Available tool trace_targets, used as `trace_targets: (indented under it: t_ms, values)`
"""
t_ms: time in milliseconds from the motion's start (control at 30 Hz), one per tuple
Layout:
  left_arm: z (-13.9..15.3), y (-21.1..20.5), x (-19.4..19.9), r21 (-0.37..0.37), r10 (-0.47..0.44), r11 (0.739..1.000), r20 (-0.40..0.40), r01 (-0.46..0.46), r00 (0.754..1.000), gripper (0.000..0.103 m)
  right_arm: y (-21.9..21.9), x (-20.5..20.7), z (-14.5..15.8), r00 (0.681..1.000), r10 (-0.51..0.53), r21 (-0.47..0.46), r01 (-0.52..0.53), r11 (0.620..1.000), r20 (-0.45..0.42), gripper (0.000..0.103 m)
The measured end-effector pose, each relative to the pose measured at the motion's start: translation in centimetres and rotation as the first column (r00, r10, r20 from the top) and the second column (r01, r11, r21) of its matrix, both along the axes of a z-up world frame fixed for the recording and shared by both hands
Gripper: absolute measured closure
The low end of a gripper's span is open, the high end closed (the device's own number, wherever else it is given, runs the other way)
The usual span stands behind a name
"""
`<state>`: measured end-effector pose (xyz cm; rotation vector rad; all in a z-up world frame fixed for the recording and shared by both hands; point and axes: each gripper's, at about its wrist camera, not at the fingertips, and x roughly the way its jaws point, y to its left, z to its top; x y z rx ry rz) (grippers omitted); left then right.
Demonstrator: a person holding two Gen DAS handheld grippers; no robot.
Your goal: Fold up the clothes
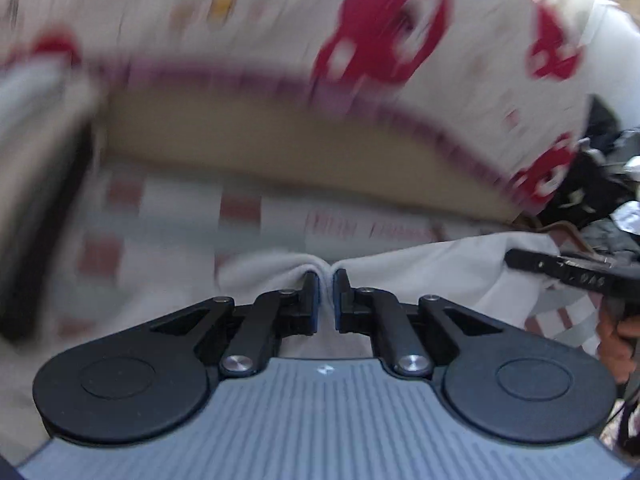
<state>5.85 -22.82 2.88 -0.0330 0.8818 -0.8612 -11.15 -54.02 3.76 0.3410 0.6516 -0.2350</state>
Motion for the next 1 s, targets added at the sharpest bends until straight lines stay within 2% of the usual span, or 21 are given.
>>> trace_targets:
  t_ms: [33, 100, 133, 167, 233, 333, 400, 467, 533, 633, 700, 767, 800, 833, 1000]
  values:
    - [-1.2, 0.1, -0.1, -0.011, 0.022, 1.0, -0.038, -0.023, 0.999, 0.097, -0.2, 0.6, -1.9, 0.999, -0.015, -0.021, 0.014, 1.0, -0.04, 0.074]
    - [-3.7, 0.4, -0.3, -0.032, 0.065, 0.997, -0.113, -0.069, 0.991, 0.097, 0.4, 1.2, -5.2, 0.994, -0.048, -0.158, 0.033, 0.987, -0.095, 0.057]
    - [-3.8, 0.4, -0.9, -0.033, 0.062, 0.997, -0.088, -0.065, 0.994, 0.097, 1.1, 1.5, -6.6, 0.989, -0.064, -0.238, 0.032, 0.971, -0.129, 0.057]
    - [-3.9, 0.5, -1.5, -0.034, 0.058, 0.998, -0.062, -0.06, 0.996, 0.097, 1.6, 1.7, -7.5, 0.988, -0.062, -0.28, 0.019, 0.96, -0.144, 0.057]
    - [-3.8, 0.4, -2.4, -0.029, 0.047, 0.998, -0.005, -0.047, 0.999, 0.097, 2.5, 1.7, -8.0, 0.992, -0.006, -0.278, -0.029, 0.96, -0.125, 0.057]
    - [-3.3, 0.0, -2.8, -0.037, 0.025, 0.999, 0.006, -0.025, 1.0, 0.097, 4.6, 1.0, -6.7, 0.99, 0.142, -0.221, -0.143, 0.965, -0.024, 0.057]
    - [-3.3, -0.2, -2.7, -0.053, 0.014, 0.998, -0.014, -0.015, 1.0, 0.097, 6.4, 0.4, -5.6, 0.959, 0.274, -0.18, -0.259, 0.949, 0.065, 0.057]
    - [-3.4, 0.0, -2.8, -0.074, 0.006, 0.997, -0.035, -0.009, 0.999, 0.097, 8.2, -0.3, -4.9, 0.912, 0.39, -0.142, -0.372, 0.917, 0.129, 0.057]
    - [-3.5, 0.3, -3.0, -0.104, -0.01, 0.995, -0.066, 0.003, 0.998, 0.097, 9.9, -0.2, -4.7, 0.874, 0.469, -0.159, -0.449, 0.879, 0.13, 0.057]
    - [-3.7, 0.8, -3.2, -0.163, -0.054, 0.986, -0.121, 0.034, 0.991, 0.097, 12.3, 1.5, -5.5, 0.84, 0.54, -0.202, -0.52, 0.83, 0.056, 0.057]
    - [-3.6, 0.6, -3.4, -0.166, -0.075, 0.985, -0.136, 0.052, 0.988, 0.097, 13.3, 3.2, -6.2, 0.846, 0.532, -0.198, -0.52, 0.831, 0.011, 0.057]
    - [-3.3, 0.2, -3.7, -0.138, -0.07, 0.989, -0.122, 0.053, 0.99, 0.097, 13.5, 4.7, -7.0, 0.868, 0.496, -0.165, -0.489, 0.856, 0.001, 0.057]
    - [-3.3, 0.0, -3.8, -0.123, -0.058, 0.991, -0.116, 0.043, 0.992, 0.097, 13.3, 5.1, -7.3, 0.876, 0.481, -0.141, -0.475, 0.868, 0.01, 0.064]
    - [-3.3, -0.1, -3.8, -0.112, -0.047, 0.993, -0.113, 0.034, 0.993, 0.097, 13.2, 5.3, -7.5, 0.882, 0.471, -0.122, -0.466, 0.876, 0.015, 0.084]
    - [-3.6, 0.3, -4.5, -0.085, -0.009, 0.996, -0.08, 0.003, 0.997, 0.092, 12.4, 4.5, -8.3, 0.91, 0.415, -0.111, -0.411, 0.905, 0.007, 0.088]
